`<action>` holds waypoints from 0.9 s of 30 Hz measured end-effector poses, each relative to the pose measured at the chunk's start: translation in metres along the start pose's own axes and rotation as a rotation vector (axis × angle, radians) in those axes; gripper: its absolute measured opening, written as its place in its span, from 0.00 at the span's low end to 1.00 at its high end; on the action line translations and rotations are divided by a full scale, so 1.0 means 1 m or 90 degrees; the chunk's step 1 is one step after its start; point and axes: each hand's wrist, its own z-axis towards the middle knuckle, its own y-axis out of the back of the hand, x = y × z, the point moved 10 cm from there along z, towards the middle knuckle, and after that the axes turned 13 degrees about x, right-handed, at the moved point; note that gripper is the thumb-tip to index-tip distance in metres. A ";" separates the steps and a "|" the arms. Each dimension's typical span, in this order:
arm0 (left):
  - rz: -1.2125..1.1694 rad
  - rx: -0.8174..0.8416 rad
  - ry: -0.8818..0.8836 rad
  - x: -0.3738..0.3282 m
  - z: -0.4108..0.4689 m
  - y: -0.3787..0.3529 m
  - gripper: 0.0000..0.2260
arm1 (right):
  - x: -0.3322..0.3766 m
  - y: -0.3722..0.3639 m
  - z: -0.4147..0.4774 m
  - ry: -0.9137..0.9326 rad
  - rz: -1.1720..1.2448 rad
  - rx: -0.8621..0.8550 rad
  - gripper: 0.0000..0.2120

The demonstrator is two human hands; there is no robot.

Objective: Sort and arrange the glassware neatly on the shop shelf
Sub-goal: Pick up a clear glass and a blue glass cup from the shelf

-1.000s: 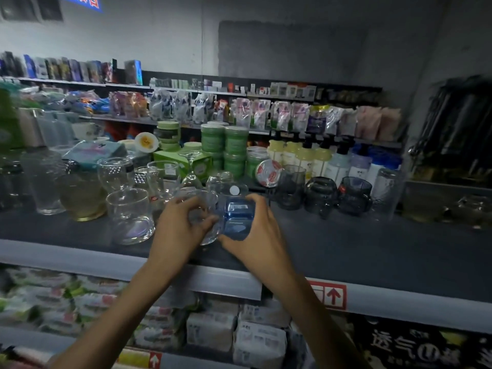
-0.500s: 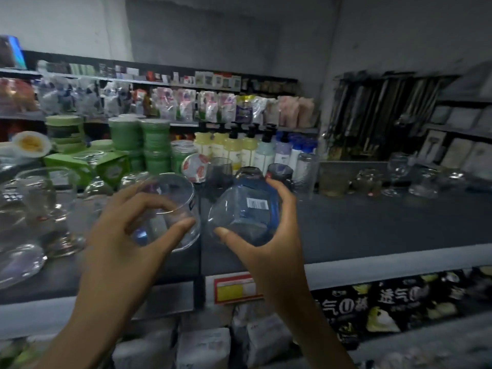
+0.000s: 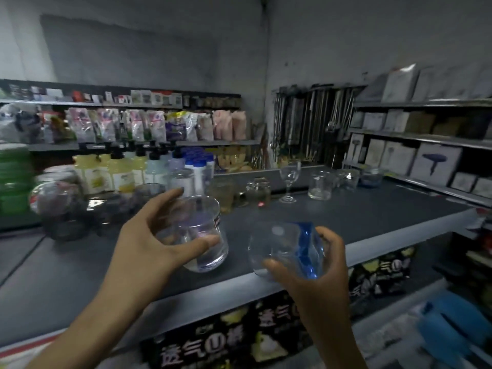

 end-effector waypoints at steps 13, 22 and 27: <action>-0.025 0.079 0.068 -0.013 0.117 -0.246 0.33 | -0.053 0.226 0.089 0.023 -0.014 -0.101 0.28; -0.033 0.105 0.042 0.018 0.215 -0.347 0.36 | -0.081 0.298 0.130 -0.005 -0.033 -0.127 0.29; 0.031 0.075 0.066 0.032 0.248 -0.383 0.38 | -0.089 0.340 0.155 -0.018 -0.059 -0.098 0.35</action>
